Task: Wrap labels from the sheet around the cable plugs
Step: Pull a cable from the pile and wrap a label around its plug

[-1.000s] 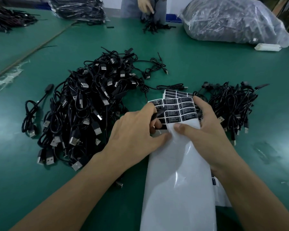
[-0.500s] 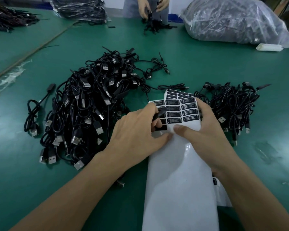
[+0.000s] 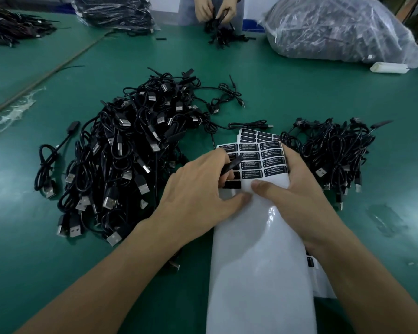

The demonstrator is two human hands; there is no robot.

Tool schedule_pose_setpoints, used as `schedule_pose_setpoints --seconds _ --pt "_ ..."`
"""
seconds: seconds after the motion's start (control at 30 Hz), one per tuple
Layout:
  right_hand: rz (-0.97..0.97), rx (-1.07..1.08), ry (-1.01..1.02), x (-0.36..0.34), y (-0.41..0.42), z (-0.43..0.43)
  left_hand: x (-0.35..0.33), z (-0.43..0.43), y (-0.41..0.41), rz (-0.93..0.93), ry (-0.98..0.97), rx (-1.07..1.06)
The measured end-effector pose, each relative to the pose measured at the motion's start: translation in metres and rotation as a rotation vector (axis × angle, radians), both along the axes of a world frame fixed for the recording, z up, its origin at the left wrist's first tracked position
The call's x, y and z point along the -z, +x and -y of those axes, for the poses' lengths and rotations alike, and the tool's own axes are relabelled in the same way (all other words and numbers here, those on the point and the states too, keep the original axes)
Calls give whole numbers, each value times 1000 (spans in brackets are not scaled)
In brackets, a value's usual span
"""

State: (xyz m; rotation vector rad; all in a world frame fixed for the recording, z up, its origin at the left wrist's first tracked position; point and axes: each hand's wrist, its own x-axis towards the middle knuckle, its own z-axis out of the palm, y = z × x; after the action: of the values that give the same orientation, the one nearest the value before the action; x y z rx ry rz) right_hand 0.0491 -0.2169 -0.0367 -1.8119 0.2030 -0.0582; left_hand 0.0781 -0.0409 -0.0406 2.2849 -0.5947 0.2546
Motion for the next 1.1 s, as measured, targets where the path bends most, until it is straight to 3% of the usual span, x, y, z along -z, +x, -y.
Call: schedule_pose_setpoints --seconds 0.23,1.1 --pt "-17 31 92 1 1 2 3 -1 0 6 -67 18" --pt "-82 -11 116 1 2 2 3 -1 5 -107 -260 39"
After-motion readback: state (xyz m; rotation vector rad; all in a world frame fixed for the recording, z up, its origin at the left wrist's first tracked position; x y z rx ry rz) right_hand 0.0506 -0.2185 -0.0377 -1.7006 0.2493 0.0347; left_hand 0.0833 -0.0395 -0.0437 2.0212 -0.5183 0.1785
